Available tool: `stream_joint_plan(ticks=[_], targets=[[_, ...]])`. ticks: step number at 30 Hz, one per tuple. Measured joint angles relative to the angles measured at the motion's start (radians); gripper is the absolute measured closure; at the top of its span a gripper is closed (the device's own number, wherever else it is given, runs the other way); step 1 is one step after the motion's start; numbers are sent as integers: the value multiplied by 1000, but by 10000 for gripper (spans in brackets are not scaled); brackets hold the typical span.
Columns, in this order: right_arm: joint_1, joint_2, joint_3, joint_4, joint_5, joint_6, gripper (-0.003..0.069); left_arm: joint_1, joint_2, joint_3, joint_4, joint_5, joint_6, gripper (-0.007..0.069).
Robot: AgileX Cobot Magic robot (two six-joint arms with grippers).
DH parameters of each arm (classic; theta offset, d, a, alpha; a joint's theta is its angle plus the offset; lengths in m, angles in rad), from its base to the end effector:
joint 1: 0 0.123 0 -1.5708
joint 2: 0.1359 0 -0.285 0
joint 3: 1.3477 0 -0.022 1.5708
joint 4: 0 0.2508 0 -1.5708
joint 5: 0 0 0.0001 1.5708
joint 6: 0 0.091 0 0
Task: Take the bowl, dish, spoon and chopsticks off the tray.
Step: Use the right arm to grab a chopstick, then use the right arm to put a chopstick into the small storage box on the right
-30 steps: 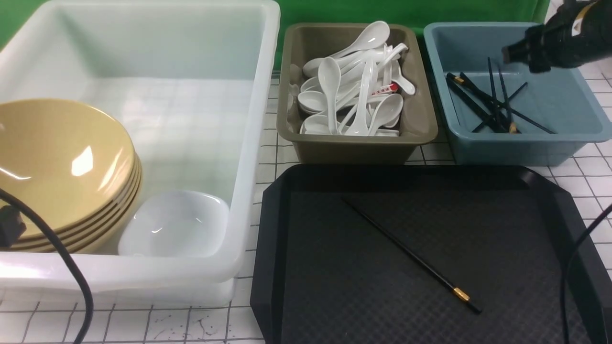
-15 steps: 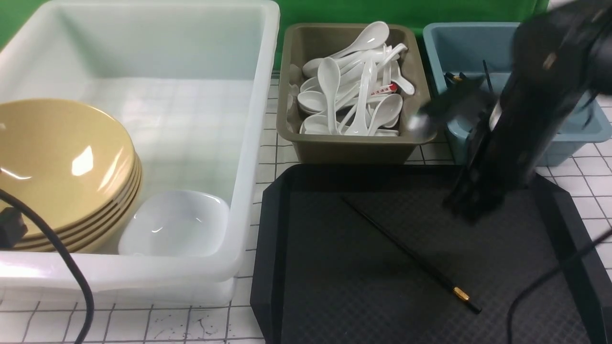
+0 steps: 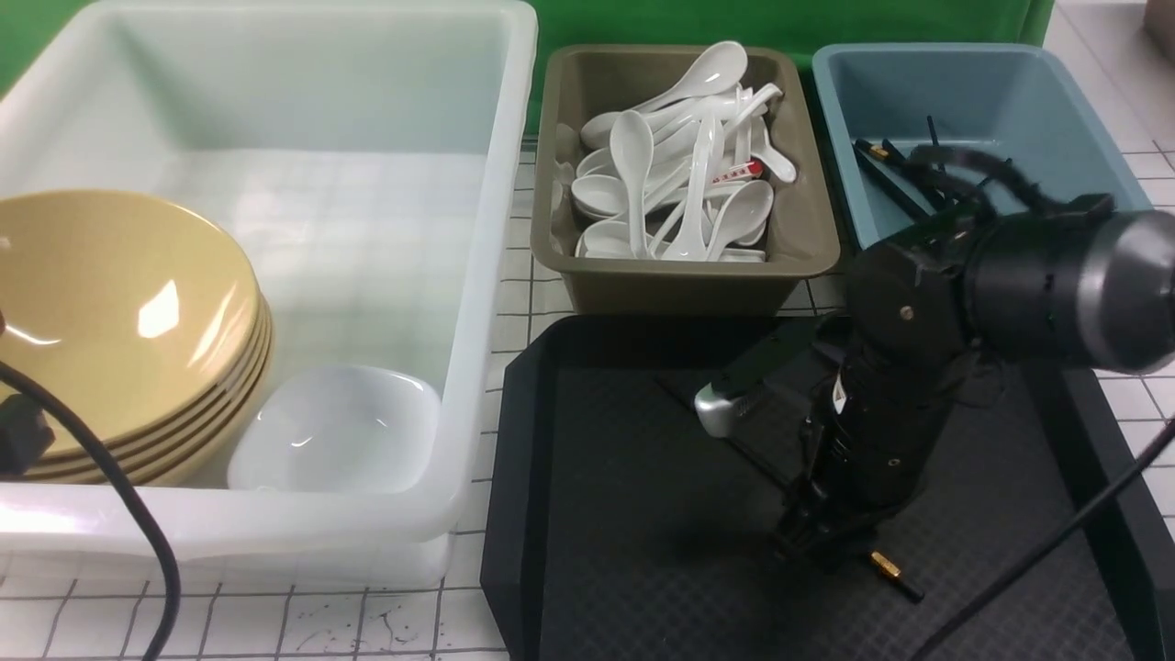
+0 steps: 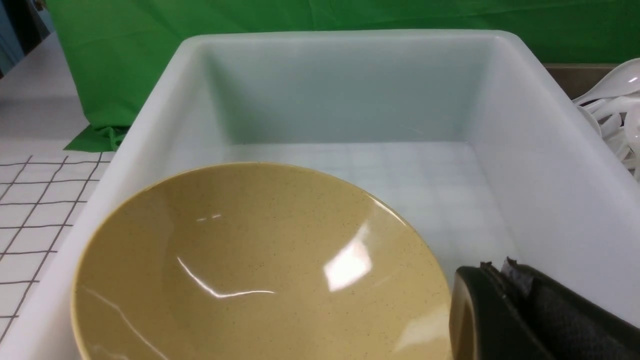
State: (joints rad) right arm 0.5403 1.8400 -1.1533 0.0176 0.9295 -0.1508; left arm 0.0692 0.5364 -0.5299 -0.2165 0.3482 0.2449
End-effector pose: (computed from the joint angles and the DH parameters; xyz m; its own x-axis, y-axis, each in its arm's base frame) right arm 0.2871 0.1737 0.1707 -0.7764 -0.6287 -0.0434 -0.6296 0.7769 0.0081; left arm 0.1131 0.0011 0.3192 -0.2562 0.0232 -0.9664 0.0122 0.9997 0.0208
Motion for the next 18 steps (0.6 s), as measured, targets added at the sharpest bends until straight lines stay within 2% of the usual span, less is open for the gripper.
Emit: stream_joint_plan(ticks=[4,6,12,15,18], targets=[[0,20,-1,-3,-29,-39,468,0,0,0,-1,-4,0,636],[0,15,-1,-1,-25,-73,568,0,0,0,-1,-8,0,636],[12,-141,9,11,0,-90,576,0,0,0,-4,-11,0,636],[-3,-321,-25,-47,-84,-89,576,0,0,0,-4,-30,0,636],[-85,-409,-88,-124,-260,-68,576,0,0,0,-4,-42,0,636]])
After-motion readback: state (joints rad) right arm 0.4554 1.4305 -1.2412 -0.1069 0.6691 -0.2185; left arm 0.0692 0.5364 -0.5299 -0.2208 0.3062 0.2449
